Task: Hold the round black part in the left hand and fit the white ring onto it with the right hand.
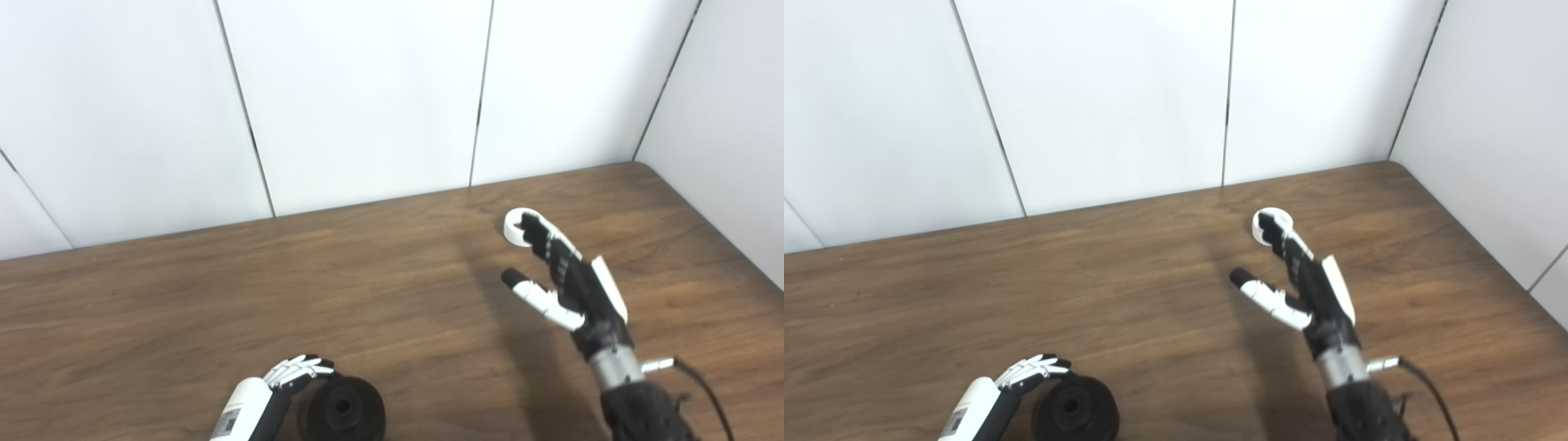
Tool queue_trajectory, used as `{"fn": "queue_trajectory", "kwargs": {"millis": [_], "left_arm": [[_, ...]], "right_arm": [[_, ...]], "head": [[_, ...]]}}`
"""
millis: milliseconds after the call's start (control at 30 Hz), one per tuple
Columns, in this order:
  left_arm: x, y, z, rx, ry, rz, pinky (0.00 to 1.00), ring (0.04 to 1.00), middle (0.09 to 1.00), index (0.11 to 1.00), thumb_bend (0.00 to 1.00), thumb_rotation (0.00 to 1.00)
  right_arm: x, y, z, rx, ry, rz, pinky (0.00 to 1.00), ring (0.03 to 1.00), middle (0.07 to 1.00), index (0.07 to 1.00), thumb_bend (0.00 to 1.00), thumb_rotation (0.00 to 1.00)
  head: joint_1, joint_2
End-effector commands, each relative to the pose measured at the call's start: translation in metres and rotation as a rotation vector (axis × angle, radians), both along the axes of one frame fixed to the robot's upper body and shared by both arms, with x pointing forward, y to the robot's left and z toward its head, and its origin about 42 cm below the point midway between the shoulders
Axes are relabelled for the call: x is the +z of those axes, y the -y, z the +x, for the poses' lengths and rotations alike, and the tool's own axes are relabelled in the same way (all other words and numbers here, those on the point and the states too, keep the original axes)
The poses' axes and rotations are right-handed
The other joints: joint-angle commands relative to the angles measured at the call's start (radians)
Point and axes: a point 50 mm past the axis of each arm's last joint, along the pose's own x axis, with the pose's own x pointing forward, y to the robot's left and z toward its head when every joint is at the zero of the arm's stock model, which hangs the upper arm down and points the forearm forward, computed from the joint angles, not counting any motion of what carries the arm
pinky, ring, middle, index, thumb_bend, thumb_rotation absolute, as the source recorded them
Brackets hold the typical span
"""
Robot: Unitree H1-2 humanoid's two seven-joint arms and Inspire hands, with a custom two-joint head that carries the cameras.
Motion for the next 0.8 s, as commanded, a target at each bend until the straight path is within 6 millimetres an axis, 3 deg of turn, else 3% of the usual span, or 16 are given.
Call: {"fn": "queue_trajectory", "kwargs": {"millis": [0, 133, 267, 367, 533, 767], "left_arm": [[-0.009, -0.003, -0.003, 0.003, -0.04, 0.037, 0.88, 0.876, 0.808, 0.483, 0.52, 0.06], [-0.008, -0.003, -0.004, 0.004, -0.039, 0.037, 0.88, 0.877, 0.808, 0.483, 0.52, 0.06], [-0.007, -0.004, -0.005, 0.001, -0.043, 0.039, 0.88, 0.881, 0.812, 0.484, 0.52, 0.06], [-0.006, -0.004, -0.006, 0.003, -0.045, 0.042, 0.88, 0.881, 0.808, 0.484, 0.52, 0.06], [-0.006, -0.005, -0.007, 0.003, -0.04, 0.043, 0.88, 0.877, 0.806, 0.484, 0.52, 0.06], [-0.005, -0.006, -0.009, 0.003, -0.049, 0.043, 0.88, 0.883, 0.813, 0.485, 0.52, 0.06]], "right_arm": [[0.028, 0.005, 0.01, 0.003, 0.088, -0.041, 0.85, 0.88, 0.891, 0.885, 0.8, 0.39], [0.049, 0.023, 0.03, -0.014, 0.061, -0.264, 0.81, 0.894, 0.911, 0.895, 0.81, 0.36], [0.065, 0.04, 0.052, -0.016, 0.015, -0.456, 0.9, 0.93, 0.931, 0.893, 0.88, 0.36], [0.078, 0.051, 0.071, -0.004, -0.033, -0.579, 0.92, 0.949, 0.952, 0.895, 0.92, 0.35], [0.093, 0.062, 0.102, 0.012, -0.11, -0.716, 0.9, 0.969, 0.967, 0.884, 0.97, 0.3], [0.103, 0.07, 0.137, 0.025, -0.255, -0.919, 1.0, 1.0, 0.993, 0.888, 1.0, 0.31]], "head": [[0.0, 0.002], [0.001, 0.009], [0.001, 0.011], [0.003, 0.019], [0.007, 0.024], [0.005, 0.03]]}}
